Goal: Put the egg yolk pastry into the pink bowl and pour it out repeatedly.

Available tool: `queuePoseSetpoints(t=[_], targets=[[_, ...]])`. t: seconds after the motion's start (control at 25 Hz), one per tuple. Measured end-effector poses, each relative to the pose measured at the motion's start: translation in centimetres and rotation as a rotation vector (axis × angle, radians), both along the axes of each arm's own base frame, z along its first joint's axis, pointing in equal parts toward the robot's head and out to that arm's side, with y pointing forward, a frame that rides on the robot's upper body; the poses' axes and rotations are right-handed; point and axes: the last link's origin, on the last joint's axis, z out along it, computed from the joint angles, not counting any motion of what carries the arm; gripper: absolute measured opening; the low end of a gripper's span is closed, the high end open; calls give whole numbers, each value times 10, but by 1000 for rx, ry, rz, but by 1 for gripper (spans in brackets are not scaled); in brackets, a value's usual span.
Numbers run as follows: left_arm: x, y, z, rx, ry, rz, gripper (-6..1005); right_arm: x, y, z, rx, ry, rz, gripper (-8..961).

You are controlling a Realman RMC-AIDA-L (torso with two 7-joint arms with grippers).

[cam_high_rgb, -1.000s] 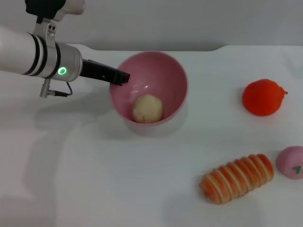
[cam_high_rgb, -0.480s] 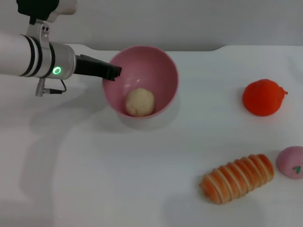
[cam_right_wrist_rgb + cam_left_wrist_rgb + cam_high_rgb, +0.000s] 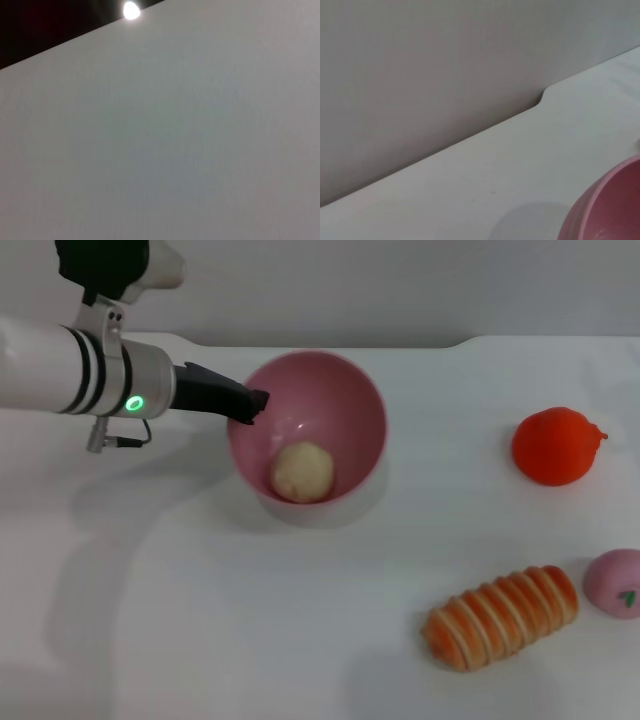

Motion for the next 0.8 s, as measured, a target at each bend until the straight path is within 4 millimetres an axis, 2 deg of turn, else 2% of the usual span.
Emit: queuePoseSetpoints(t=[0.24,0.52,0.8], targets=[[7,3,-6,62,-57,-9,103,-3,3,4,75,-69,-23,712],[13,4,-13,105,-129,-14,104,-4,4,21,145,-68,-24,712],[13,2,-17,100,-142,-7,105,-4,3,20,143,-66,-23,712]])
